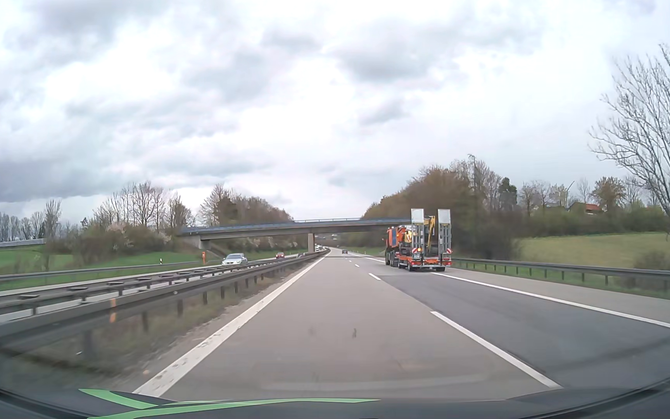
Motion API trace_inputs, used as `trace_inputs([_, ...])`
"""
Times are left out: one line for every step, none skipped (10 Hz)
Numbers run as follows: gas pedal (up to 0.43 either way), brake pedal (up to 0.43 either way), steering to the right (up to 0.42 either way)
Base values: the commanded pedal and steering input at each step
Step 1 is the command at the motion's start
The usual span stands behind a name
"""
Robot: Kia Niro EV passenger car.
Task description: Follow the waypoints while adhering to traffic rules and regulations
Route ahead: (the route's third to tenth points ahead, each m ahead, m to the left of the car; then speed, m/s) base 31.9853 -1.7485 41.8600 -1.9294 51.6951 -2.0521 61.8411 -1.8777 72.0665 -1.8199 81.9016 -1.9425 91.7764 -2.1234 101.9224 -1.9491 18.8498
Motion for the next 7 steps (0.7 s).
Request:
trace_inputs([0.138, 0.0, -0.001])
trace_inputs([0.138, 0.0, -0.001])
trace_inputs([0.138, 0.0, -0.001])
trace_inputs([0.138, 0.0, -0.001])
trace_inputs([0.138, 0.0, -0.001])
trace_inputs([0.138, 0.0, -0.001])
trace_inputs([0.138, 0.0, 0.0])
